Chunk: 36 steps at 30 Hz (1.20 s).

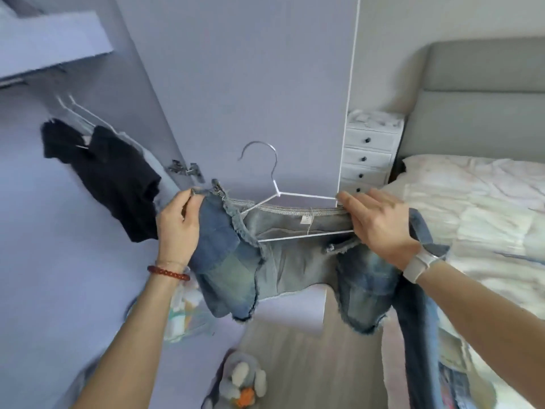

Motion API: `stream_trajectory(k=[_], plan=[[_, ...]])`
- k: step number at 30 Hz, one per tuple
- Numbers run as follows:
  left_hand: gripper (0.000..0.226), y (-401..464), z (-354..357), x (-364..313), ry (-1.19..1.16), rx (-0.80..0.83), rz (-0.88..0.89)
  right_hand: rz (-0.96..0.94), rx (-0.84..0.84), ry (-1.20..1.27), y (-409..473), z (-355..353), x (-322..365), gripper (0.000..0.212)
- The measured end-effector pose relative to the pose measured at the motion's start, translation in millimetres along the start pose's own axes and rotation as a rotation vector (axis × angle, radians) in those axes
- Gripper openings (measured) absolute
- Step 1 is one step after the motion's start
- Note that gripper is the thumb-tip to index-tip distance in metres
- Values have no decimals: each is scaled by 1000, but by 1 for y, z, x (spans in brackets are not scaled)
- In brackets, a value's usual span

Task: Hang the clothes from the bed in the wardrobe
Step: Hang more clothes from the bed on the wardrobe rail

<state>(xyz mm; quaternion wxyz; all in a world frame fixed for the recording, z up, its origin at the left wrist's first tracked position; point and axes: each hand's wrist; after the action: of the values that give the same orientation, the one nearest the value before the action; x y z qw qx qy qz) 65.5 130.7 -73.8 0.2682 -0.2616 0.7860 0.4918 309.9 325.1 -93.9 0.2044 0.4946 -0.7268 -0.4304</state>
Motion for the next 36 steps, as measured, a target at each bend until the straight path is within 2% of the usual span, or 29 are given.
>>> stream_trajectory(k=[2,4,6,8,9,10,11,12,13,15,17,18,20,22,24,28,33,36], plan=[[16,10,-17,-1,8,-42,-26,-24,-30,29,22,14,8,34],[17,12,-34,-6,-8,-33,-22,31,-81,66,42,28,17,31],[19,6,-51,-7,-7,157,-4,102,-132,121,56,42,29,24],[24,-3,-65,-5,81,473,-34,144,-150,221,62,55,41,18],[21,-6,-71,-4,149,524,-36,144,-154,277,63,61,46,16],[15,-7,-77,-1,210,444,-14,123,-161,325,64,67,50,15],[11,-5,-82,2,291,285,28,91,-164,364,66,71,54,15],[14,-3,-87,5,407,145,72,59,-163,398,69,75,58,17],[25,-1,-90,5,516,79,105,34,-167,428,73,78,61,20],[32,0,-90,10,596,181,91,0,-177,489,82,83,68,24],[15,-8,-87,13,508,279,-33,-22,-172,551,89,89,75,28],[17,-12,-86,15,458,259,-89,-32,-160,580,92,92,77,30],[27,-20,-86,20,393,119,-159,-29,-110,637,96,98,81,32],[20,-26,-86,19,417,-69,-191,29,-22,696,97,104,87,29],[14,-31,-87,15,505,-179,-185,117,80,747,92,110,95,31],[10,-43,-104,10,618,-291,-162,257,175,792,66,120,110,35],[10,-65,-132,14,681,-343,-206,344,176,669,66,127,157,19],[8,-81,-152,20,779,-355,-135,337,347,826,78,128,182,16]])
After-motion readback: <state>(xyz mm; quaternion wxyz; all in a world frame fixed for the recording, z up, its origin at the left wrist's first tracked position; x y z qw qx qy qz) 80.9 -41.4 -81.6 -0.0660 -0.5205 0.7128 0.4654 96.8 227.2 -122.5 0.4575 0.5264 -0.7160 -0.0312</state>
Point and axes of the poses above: each hand's wrist, its own y-axis towards the middle knuckle, its own z-axis out of the palm, x = y × z, and after that the axes turned 5 degrees about -x, right-handed
